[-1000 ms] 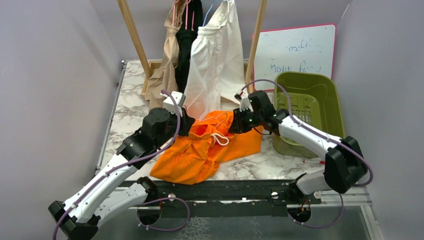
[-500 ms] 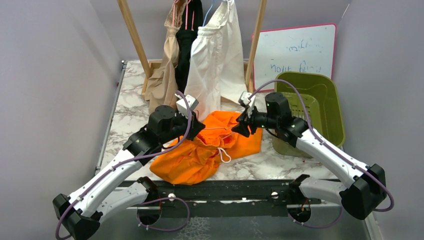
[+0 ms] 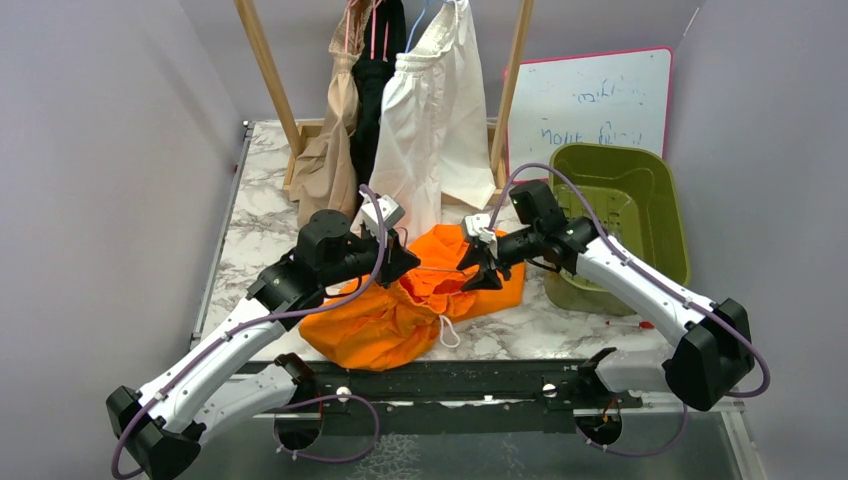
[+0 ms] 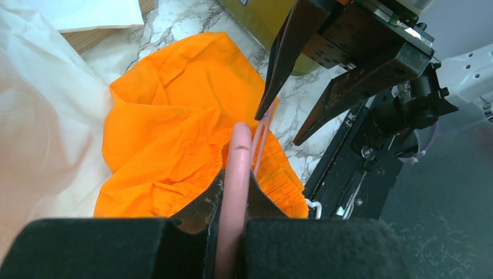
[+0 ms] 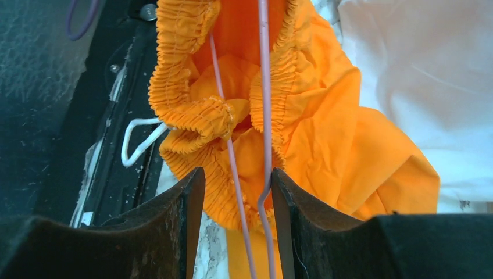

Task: Remove the shorts from the hanger

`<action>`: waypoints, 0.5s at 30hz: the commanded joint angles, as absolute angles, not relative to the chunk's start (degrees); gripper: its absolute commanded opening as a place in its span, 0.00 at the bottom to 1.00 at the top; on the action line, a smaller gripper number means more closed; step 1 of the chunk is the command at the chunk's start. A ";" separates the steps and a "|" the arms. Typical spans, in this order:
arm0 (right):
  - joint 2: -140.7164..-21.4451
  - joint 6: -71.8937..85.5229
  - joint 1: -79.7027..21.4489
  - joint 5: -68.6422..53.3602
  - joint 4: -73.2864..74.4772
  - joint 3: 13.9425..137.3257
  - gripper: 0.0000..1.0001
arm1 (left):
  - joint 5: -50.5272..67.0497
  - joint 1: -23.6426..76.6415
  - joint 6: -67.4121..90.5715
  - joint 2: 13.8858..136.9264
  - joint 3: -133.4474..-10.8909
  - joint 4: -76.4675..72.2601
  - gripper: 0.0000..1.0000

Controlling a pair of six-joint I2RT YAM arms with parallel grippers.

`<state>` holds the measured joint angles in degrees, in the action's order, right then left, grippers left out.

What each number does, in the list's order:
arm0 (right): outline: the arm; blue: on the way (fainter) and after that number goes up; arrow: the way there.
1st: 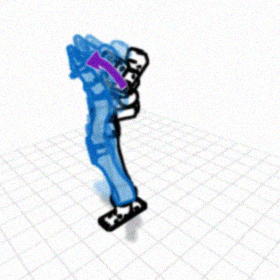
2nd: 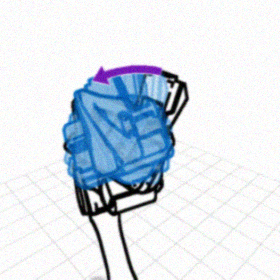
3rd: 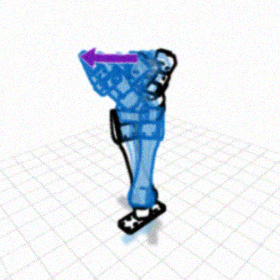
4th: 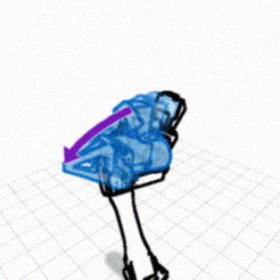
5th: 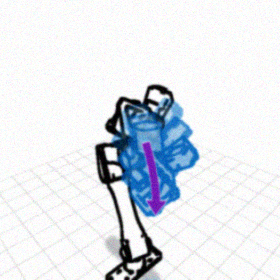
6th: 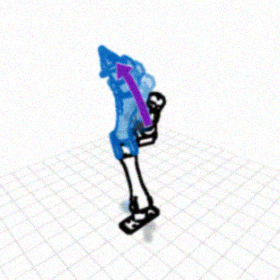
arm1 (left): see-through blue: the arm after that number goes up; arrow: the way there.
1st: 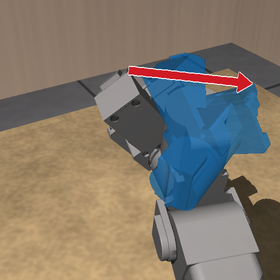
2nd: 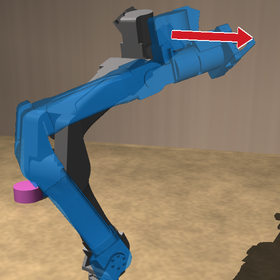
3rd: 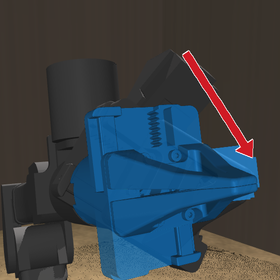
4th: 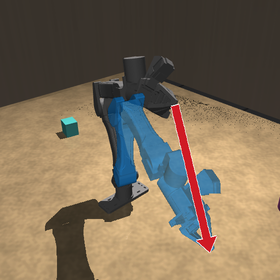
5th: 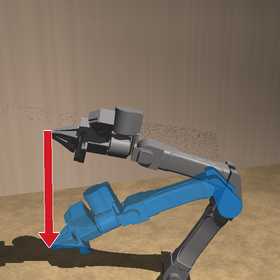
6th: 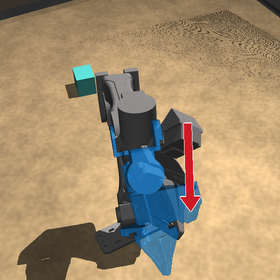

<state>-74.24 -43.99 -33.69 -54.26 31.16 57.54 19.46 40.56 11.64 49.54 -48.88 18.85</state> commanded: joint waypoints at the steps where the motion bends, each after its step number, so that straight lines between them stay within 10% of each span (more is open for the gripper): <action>1: -72.76 -42.56 -33.91 -60.33 26.88 54.44 0.48 | 23.11 40.52 11.52 48.42 -49.48 15.46 0.00; 7: -73.33 -35.99 -34.41 -59.35 20.38 53.24 0.47 | 25.27 40.52 12.17 48.63 -49.50 14.72 0.00; 15: -75.07 -31.54 -35.07 -53.05 18.63 53.16 0.08 | 23.38 40.52 12.26 48.14 -49.63 13.99 0.00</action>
